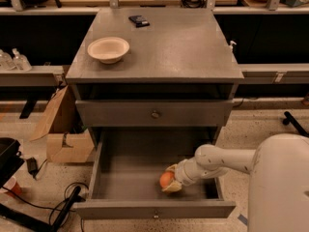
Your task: Pick orange from middle drawer and place on counter
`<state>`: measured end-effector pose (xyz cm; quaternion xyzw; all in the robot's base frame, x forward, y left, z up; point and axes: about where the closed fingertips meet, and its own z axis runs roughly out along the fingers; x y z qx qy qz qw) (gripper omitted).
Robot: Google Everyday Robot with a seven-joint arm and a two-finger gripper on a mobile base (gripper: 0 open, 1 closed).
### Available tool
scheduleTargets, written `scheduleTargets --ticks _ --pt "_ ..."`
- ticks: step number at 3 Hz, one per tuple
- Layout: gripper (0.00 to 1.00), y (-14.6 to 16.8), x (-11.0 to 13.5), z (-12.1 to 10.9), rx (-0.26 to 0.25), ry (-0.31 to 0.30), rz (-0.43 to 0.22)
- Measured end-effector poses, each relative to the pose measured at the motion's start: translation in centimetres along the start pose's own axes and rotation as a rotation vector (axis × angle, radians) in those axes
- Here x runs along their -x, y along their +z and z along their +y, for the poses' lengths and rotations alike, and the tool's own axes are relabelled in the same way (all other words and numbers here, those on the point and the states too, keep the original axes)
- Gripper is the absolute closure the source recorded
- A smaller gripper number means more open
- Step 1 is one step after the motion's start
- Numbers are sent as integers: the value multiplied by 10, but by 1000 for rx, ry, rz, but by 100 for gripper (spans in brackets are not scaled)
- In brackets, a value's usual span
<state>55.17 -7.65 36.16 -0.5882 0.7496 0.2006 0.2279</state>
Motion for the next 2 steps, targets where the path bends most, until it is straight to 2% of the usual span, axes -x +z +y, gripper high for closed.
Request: scheduleTargets --ticks 1,2 --pt "95 -34 31 -6 -1 11 -69" --pt "100 -109 69 -4 20 13 -167"
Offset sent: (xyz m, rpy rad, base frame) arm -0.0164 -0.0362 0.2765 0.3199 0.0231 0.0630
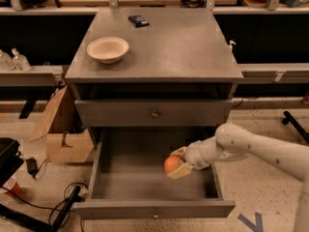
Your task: Pick orange from middle drawer and place on counter
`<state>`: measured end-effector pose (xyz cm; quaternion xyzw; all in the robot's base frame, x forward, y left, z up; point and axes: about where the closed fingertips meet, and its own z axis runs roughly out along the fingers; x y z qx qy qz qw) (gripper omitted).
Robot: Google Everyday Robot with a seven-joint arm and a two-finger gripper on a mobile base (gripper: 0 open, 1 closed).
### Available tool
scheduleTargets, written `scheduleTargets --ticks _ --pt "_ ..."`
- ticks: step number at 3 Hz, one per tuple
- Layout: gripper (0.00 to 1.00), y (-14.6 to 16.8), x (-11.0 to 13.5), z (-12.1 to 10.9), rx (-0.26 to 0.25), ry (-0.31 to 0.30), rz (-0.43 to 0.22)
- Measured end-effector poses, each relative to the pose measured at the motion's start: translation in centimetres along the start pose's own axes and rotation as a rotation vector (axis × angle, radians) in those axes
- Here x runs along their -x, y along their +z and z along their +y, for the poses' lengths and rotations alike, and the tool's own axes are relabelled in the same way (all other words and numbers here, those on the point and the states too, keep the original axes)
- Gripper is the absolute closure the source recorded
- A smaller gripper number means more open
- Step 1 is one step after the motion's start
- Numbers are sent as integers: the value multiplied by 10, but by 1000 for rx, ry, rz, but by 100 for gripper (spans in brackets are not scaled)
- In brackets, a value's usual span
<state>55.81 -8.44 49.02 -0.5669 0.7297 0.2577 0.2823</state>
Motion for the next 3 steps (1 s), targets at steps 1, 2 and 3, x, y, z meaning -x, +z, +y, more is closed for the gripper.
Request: scheduleTargets --ticks 1,2,3 --pt "100 -88 52 -13 -15 -3 -79" --pt "100 -179 110 -38 -44 10 -134" --pt "100 -258 173 -51 -47 30 -159"
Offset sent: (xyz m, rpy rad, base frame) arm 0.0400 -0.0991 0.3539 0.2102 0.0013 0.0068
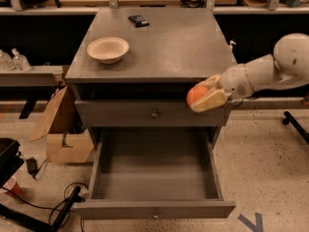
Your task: Pick orange from middle drawer and place on counter
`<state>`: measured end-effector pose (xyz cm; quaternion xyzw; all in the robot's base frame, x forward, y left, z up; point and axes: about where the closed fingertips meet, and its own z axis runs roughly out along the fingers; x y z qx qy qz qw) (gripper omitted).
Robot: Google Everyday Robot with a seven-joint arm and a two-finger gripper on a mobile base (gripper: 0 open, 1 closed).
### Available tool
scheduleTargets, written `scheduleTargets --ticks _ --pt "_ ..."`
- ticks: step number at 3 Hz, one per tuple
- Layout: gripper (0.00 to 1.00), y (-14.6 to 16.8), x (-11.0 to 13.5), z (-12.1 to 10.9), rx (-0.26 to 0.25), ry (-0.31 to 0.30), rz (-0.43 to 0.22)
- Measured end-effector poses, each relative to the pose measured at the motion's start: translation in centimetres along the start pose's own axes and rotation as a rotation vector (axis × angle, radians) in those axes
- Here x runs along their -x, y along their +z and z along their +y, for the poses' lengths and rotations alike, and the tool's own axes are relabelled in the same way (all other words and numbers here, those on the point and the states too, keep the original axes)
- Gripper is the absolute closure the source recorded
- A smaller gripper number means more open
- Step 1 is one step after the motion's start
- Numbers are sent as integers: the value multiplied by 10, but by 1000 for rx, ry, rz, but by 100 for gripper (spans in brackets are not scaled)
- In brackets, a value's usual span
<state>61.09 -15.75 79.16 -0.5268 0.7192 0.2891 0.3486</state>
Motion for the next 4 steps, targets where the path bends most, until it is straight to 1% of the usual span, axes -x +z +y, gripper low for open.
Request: scheduleTargets --ticks 1,2,3,4 --pt "100 -48 69 -21 -52 26 -22" --pt "100 -76 154 -66 -226 18 -82" --pt "100 -68 188 -100 -348 11 -148" --pt "100 -39 202 -131 -426 -7 -226"
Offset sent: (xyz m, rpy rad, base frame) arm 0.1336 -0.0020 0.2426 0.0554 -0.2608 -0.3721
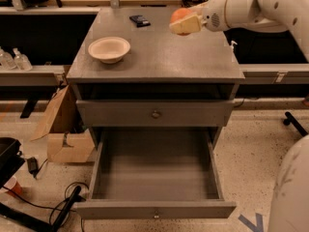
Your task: Pick orange from middle drawer and place on counter
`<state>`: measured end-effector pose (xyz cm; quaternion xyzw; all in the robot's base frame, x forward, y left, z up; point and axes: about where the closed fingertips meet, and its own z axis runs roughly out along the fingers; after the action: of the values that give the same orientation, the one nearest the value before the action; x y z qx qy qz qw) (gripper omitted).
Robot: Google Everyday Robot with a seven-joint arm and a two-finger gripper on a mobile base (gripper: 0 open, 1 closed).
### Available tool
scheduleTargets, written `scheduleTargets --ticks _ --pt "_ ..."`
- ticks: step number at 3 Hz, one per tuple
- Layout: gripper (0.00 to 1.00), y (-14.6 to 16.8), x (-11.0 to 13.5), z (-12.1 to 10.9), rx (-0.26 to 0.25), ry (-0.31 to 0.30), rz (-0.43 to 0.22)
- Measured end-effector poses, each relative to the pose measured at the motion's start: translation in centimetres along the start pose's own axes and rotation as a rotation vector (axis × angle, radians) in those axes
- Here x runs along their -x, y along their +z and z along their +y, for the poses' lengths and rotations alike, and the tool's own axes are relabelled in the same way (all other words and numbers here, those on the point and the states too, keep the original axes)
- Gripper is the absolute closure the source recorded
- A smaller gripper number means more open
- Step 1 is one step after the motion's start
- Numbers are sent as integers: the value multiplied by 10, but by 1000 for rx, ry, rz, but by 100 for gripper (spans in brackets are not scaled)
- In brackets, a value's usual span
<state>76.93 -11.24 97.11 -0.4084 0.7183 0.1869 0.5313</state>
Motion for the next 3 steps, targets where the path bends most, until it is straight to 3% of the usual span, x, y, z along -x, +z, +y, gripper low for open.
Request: scheduleTargets --ticks 1,2,3 --pt "100 43 -27 -10 -50 -13 -57" --pt "100 79 -77 -10 -54 0 -93" --pt "82 97 -119 0 -17 18 -93"
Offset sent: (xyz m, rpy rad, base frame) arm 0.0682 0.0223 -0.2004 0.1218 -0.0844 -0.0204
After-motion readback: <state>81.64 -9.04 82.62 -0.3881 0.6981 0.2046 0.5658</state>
